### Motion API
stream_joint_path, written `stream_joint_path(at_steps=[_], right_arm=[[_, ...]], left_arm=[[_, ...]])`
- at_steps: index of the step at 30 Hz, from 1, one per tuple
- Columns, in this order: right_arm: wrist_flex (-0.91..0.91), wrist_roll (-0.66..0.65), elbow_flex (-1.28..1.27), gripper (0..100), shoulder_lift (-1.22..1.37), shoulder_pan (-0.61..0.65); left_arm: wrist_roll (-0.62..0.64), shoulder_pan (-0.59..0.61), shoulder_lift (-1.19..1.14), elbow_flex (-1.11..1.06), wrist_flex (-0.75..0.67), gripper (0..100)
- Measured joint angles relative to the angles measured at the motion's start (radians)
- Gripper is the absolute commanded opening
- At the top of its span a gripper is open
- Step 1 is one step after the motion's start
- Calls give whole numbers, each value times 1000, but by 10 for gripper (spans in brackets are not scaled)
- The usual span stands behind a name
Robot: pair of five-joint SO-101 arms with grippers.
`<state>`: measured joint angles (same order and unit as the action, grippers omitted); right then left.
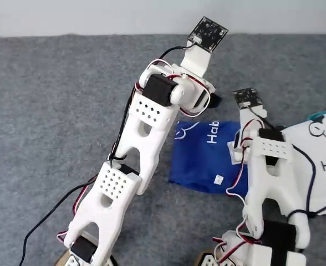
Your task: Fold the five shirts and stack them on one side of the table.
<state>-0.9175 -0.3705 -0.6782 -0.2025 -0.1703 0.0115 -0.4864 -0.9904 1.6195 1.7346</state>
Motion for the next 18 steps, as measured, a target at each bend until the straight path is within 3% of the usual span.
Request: stream_joint_path(at_steps=[8,18], right_arm=[[15,0,0,258,6,0],[109,0,29,258,210,-25]], left_arm=[[0,0,0,0,0,280],[0,0,0,0,0,280]])
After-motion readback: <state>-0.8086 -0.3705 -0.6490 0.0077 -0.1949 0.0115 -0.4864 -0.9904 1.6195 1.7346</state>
